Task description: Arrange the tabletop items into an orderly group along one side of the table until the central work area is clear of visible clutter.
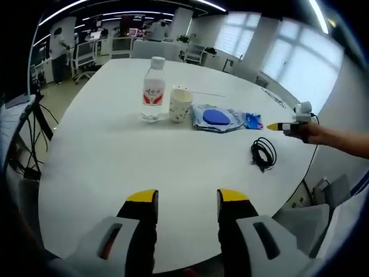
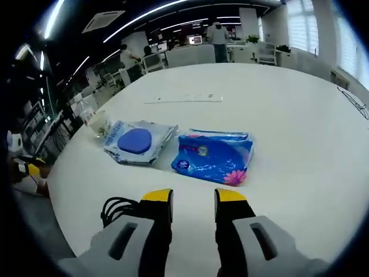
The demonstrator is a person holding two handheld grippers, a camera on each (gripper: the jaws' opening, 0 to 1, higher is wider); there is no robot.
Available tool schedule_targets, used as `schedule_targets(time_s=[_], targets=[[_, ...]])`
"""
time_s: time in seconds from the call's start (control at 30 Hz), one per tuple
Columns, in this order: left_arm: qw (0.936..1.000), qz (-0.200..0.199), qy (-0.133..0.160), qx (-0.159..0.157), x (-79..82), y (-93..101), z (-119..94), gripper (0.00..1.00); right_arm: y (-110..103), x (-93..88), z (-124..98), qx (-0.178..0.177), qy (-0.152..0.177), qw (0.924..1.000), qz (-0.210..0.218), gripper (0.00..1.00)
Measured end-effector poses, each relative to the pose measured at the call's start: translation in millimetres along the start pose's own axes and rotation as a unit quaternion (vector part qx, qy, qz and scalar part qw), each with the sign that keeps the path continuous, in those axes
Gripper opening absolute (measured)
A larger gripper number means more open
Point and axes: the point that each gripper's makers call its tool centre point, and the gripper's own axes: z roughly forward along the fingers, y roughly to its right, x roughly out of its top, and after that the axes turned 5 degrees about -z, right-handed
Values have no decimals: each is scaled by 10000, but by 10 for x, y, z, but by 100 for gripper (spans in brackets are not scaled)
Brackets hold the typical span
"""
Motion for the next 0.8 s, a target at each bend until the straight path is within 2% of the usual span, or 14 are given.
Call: schedule_targets(time_s=[0.2, 0.33, 0.63, 0.8], targets=[[10000, 51, 68, -33, 14, -46, -72, 41, -203, -61, -13, 138, -36, 9999, 50, 33], [9998, 99, 127, -83, 21, -52, -111, 41, -309, -144, -6, 167, -170, 9997, -6, 36], [9998, 104, 52, -136, -61, -90, -156, 41, -487, -341, 26, 217, -428, 9988, -83, 39], [9998, 107, 49, -142, -57, -116, -176, 41, -586, -457, 41, 311, -652, 9969, -303, 39]])
